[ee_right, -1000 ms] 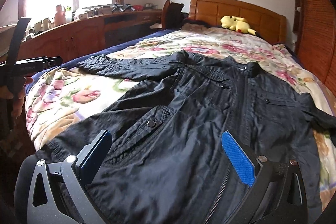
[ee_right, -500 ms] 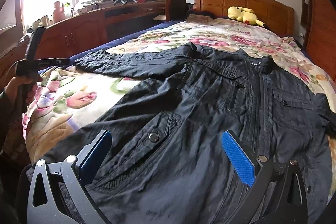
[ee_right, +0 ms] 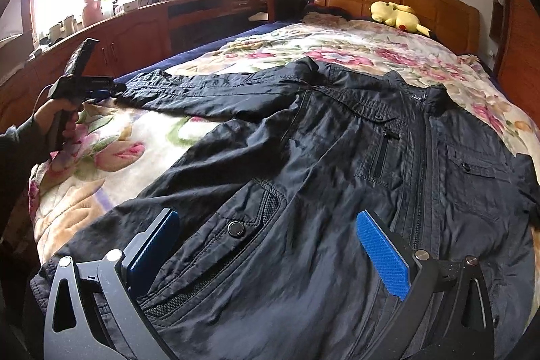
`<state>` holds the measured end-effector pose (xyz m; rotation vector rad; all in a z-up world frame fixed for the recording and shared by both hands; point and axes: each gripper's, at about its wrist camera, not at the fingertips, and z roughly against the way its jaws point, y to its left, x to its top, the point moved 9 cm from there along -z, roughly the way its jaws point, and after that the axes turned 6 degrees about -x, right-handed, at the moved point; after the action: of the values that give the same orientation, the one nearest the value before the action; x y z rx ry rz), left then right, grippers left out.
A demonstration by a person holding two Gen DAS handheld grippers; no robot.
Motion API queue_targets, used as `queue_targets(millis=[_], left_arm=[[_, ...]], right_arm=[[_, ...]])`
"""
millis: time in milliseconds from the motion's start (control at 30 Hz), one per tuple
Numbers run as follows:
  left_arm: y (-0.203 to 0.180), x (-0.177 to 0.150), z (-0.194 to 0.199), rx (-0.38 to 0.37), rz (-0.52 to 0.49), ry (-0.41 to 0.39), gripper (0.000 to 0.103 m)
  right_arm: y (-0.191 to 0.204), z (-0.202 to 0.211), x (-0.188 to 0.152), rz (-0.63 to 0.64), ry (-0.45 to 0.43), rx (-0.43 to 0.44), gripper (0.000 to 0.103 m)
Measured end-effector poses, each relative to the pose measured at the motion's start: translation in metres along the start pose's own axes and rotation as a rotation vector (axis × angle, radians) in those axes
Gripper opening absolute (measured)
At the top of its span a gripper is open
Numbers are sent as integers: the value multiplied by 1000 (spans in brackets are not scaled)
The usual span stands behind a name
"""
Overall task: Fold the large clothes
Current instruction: 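Move the left tool to the sleeve cuff nearest it and grasp it, then lift the sleeve with the left tool, lay it across the jacket body, release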
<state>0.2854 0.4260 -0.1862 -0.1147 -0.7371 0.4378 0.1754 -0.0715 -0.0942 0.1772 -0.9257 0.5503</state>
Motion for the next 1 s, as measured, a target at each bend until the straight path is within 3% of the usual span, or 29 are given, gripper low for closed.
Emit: queue_targets(millis=[367,400,533,567,700,833,1000], left_arm=[[-2,-4,-20,102,-64,42,68],[-2,-4,-21,99,-63,44,64],[-2,-6,-24,62,-36,71,18],[-4,-6,-23,37,-19,76,13],[-19,4,-4,11,-8,34,12],[-55,17,21,-11,-62,-17,12],[-132,30,56,-61,-191,-62,12]], right_arm=[[-6,1,1,6,0,5,103],[-8,3,0,5,-2,1,103],[-20,12,-5,-15,-4,-11,103],[-23,16,-7,-23,-6,-13,103],[-36,32,-10,-43,-23,-36,103],[-46,49,-14,-61,-39,-56,103],[-57,71,-20,-81,-56,-80,103]])
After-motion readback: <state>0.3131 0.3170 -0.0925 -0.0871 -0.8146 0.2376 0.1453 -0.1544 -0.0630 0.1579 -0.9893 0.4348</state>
